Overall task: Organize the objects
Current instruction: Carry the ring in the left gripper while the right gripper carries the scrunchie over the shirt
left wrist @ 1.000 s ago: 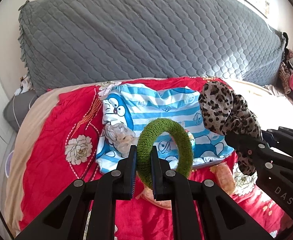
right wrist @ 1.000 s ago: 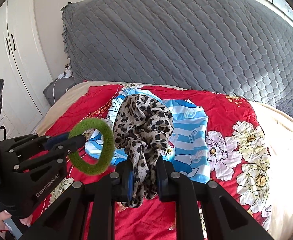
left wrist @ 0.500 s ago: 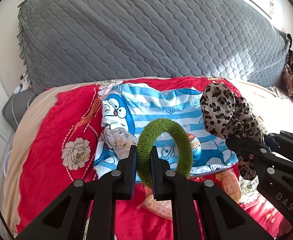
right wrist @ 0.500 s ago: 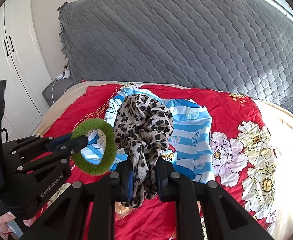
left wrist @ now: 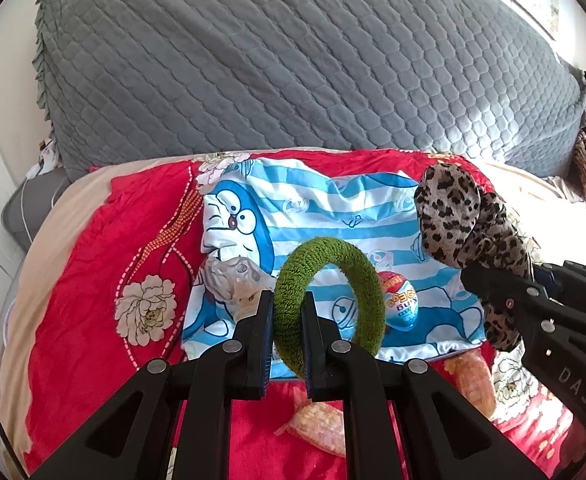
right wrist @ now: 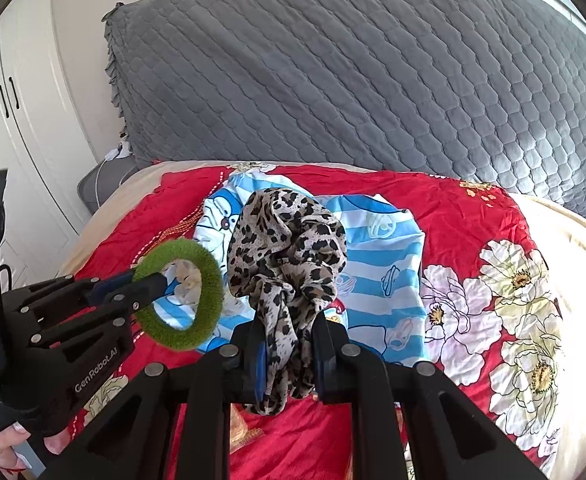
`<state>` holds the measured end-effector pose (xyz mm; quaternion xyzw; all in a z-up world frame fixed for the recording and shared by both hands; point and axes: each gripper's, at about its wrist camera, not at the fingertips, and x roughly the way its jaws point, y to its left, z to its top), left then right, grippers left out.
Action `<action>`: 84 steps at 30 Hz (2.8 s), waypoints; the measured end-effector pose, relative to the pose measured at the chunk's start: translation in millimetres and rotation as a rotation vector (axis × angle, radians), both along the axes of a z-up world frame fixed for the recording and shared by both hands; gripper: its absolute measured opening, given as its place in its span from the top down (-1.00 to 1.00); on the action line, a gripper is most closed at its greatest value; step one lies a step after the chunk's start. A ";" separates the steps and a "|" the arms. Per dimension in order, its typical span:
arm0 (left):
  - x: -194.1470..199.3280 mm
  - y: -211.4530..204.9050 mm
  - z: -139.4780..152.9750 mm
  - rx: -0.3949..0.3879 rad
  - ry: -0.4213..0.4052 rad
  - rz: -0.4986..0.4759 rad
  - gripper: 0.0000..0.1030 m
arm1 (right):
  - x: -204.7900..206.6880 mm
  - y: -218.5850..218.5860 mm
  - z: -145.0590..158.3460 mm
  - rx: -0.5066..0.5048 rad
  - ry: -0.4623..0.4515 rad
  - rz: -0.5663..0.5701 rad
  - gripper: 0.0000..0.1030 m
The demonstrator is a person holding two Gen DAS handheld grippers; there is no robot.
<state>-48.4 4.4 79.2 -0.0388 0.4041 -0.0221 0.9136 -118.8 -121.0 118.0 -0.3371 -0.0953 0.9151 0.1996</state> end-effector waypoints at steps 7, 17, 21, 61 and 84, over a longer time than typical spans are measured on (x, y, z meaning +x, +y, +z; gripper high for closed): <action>14.0 4.6 -14.3 -0.006 0.013 0.030 0.76 | -14.2 16.0 -5.3 -0.005 -0.003 -0.012 0.66; 35.9 3.5 -28.9 -0.007 0.017 0.044 0.76 | -34.9 31.7 -18.5 -0.009 -0.021 -0.011 0.66; 43.2 0.9 -34.0 -0.010 0.022 0.051 0.76 | -40.6 37.7 -22.5 -0.014 -0.023 -0.012 0.66; 95.4 -9.6 -97.9 0.015 0.064 0.170 0.76 | -86.0 92.5 -65.9 -0.002 -0.070 -0.044 0.66; 106.0 -11.3 -110.6 0.015 0.086 0.204 0.73 | -88.1 102.6 -71.5 -0.005 -0.072 -0.079 0.58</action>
